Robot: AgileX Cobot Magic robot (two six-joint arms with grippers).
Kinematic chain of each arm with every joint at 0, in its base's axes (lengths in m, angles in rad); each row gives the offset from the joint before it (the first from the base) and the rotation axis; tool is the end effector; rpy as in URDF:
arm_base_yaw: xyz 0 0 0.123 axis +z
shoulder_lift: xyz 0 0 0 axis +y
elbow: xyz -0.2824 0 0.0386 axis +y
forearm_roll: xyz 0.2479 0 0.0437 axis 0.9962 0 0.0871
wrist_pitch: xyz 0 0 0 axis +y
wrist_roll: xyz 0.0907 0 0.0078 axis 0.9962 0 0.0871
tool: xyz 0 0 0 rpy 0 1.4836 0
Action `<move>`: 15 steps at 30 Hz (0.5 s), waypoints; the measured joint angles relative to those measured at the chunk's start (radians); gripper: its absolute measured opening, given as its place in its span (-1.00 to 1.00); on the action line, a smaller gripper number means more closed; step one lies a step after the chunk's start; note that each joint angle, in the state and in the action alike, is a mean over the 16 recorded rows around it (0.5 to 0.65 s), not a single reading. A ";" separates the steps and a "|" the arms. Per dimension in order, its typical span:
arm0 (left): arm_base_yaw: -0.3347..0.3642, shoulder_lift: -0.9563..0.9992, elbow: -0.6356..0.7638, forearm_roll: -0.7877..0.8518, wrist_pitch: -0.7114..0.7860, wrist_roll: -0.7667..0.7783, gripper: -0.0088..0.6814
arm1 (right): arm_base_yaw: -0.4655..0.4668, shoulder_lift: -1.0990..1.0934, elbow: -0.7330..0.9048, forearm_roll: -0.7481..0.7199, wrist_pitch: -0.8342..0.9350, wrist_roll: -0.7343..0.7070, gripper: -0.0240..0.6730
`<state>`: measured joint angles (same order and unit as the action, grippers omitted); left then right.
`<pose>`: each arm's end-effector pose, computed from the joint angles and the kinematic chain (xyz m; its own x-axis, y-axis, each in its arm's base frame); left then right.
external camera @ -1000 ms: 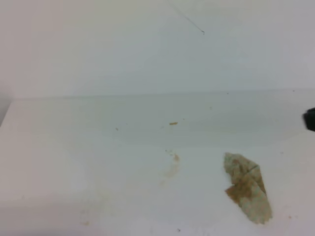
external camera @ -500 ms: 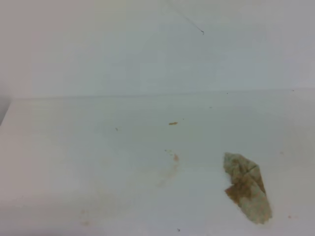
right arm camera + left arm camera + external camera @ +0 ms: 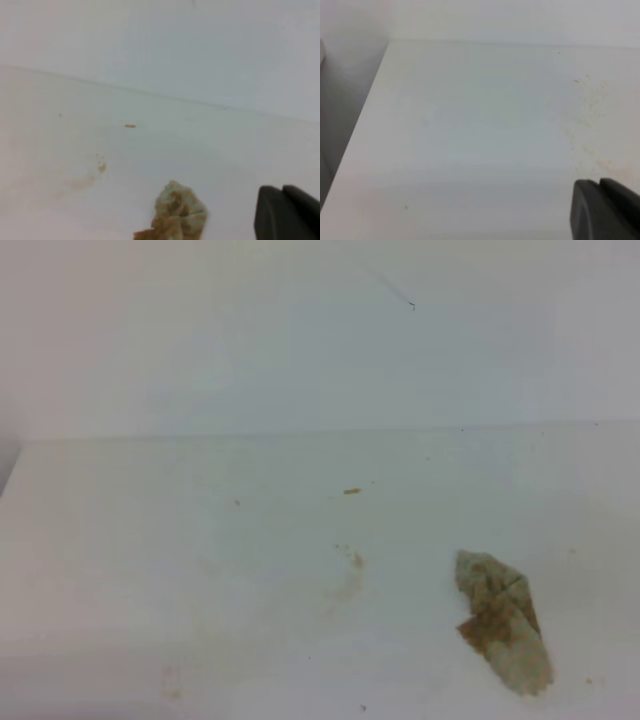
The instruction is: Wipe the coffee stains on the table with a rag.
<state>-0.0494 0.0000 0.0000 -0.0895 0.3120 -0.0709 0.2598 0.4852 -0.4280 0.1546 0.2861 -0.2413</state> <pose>0.0540 -0.0052 0.1850 -0.2306 -0.1442 -0.9623 0.0407 0.9867 -0.1576 0.1016 0.0311 0.2954 -0.2132 -0.1525 -0.9650 -0.3185 0.9446 -0.0790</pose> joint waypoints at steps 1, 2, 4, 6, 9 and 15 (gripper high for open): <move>0.000 0.000 0.000 0.000 0.000 0.000 -0.98 | -0.013 -0.018 0.019 -0.004 -0.012 0.000 -0.92; 0.000 0.000 0.000 0.000 0.000 0.000 -0.98 | -0.027 -0.039 0.039 -0.007 -0.026 0.000 -0.92; 0.000 0.000 0.000 0.000 0.000 0.000 -0.98 | -0.060 -0.085 0.085 -0.013 -0.056 0.000 -0.92; 0.000 0.000 0.000 0.000 0.000 0.000 -0.98 | -0.098 -0.140 0.134 -0.019 -0.086 0.001 -0.92; 0.000 0.000 0.000 0.000 0.000 0.000 -0.98 | -0.161 -0.227 0.212 -0.027 -0.127 0.002 -0.92; 0.000 0.000 0.000 0.000 0.001 0.000 -0.98 | -0.276 -0.386 0.349 -0.045 -0.143 0.005 -0.92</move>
<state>-0.0494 0.0000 0.0000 -0.0895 0.3128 -0.0709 -0.0162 0.0996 -0.0785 0.1098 0.1434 -0.2361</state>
